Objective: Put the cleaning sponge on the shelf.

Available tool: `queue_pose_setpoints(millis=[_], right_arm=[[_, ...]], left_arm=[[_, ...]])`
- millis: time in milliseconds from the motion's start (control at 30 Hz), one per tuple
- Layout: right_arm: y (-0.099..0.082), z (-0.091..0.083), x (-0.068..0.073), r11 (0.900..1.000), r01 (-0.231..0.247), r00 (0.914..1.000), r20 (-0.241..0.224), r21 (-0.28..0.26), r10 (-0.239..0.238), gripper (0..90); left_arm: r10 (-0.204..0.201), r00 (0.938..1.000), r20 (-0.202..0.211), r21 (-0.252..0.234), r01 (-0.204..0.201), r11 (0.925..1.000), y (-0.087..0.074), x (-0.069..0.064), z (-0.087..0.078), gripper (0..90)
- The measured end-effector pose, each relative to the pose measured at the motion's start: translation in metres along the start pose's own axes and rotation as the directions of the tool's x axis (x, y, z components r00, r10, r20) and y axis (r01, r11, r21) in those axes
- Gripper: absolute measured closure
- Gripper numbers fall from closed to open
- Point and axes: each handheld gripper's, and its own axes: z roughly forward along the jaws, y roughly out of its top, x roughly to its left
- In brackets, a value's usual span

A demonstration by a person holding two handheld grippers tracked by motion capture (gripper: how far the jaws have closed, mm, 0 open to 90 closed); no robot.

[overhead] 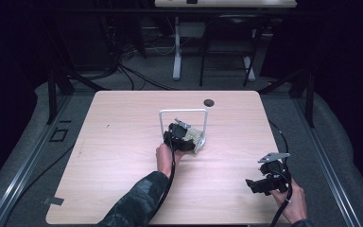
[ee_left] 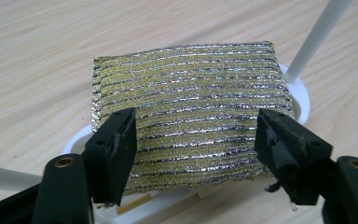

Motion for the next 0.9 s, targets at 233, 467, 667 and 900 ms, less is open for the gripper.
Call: queue_pose_setpoints(millis=[233, 467, 667, 900], right_arm=[[0.000, 0.000, 0.001, 1.0000, 0.002, 1.0000, 0.001, -0.003, -0.002, 4.3], [0.000, 0.000, 0.001, 1.0000, 0.000, 1.0000, 0.000, -0.005, 0.000, 4.3], [0.001, -0.001, 0.001, 1.0000, 0.001, 1.0000, 0.003, -0.005, -0.001, 4.3], [0.000, 0.000, 0.002, 1.0000, 0.003, 1.0000, 0.006, 0.000, -0.003, 4.3]], left_arm=[[0.016, 0.9987, 0.048, -0.001, -0.016, 0.9999, 0.001, 0.000, -0.012, 20.4], [0.064, 0.9930, 0.100, -0.015, -0.063, 0.9979, -0.002, 0.001, -0.028, 15.1], [0.072, 0.9906, 0.117, -0.013, -0.071, 0.9974, -0.008, 0.008, -0.039, 13.9], [0.071, 0.9890, 0.129, -0.013, -0.070, 0.9975, -0.013, 0.019, -0.054, 11.3]])
